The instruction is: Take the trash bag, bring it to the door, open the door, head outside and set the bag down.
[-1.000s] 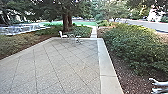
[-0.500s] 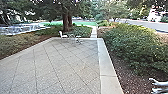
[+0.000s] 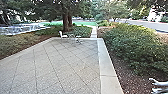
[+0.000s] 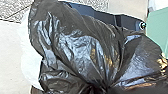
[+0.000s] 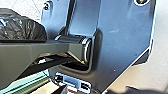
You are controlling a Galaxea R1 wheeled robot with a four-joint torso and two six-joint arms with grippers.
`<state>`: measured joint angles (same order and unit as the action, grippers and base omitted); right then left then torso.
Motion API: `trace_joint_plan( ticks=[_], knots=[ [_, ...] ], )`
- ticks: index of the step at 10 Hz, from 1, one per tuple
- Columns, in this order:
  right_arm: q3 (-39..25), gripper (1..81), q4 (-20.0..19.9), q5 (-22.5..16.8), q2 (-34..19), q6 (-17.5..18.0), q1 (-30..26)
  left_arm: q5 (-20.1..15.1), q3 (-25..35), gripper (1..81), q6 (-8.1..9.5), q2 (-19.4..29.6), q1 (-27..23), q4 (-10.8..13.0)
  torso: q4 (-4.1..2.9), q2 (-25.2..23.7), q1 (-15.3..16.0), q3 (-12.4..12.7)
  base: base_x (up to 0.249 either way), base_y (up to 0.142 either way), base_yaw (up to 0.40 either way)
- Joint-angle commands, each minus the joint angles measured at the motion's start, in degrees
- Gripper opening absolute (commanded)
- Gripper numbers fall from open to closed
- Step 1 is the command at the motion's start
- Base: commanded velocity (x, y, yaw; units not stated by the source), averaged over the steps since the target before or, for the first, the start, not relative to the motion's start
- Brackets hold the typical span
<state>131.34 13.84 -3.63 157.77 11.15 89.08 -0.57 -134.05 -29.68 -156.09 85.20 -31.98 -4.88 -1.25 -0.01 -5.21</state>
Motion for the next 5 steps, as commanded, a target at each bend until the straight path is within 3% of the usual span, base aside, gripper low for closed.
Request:
trace_joint_plan(
  ticks=[1, 3, 4, 5],
  knots=[
    [-1.19, 81.1, -0.39, -3.22, -0.59, 0.01, -1.92, -7.50, 0.72, 1.0, 0.42, 4.02, -7.10, -4.23, 0.00, 0.00, 0.01, 0.00, 0.000, 0.000, 0.000],
    [-1.19, 81.1, -0.30, -3.22, -0.59, 0.00, -1.84, -9.97, 0.63, 1.0, 0.42, 6.31, -11.31, -7.13, 0.00, 0.00, 0.01, -0.02, 0.000, 0.000, 0.000],
    [-1.19, 81.1, -0.21, -3.22, -0.59, -0.08, -1.75, -11.38, 0.63, 1.0, 0.42, 7.28, -13.59, -8.80, 0.00, 0.00, 0.01, -1.79, 0.000, 0.000, 0.000],
    [-1.19, 81.1, -0.21, -3.22, -0.59, -0.08, -1.66, -13.04, 0.54, 1.0, 0.42, 8.32, -15.88, -10.81, 0.00, 0.00, 0.01, -5.23, 0.000, 0.000, 0.000]
  ],
)
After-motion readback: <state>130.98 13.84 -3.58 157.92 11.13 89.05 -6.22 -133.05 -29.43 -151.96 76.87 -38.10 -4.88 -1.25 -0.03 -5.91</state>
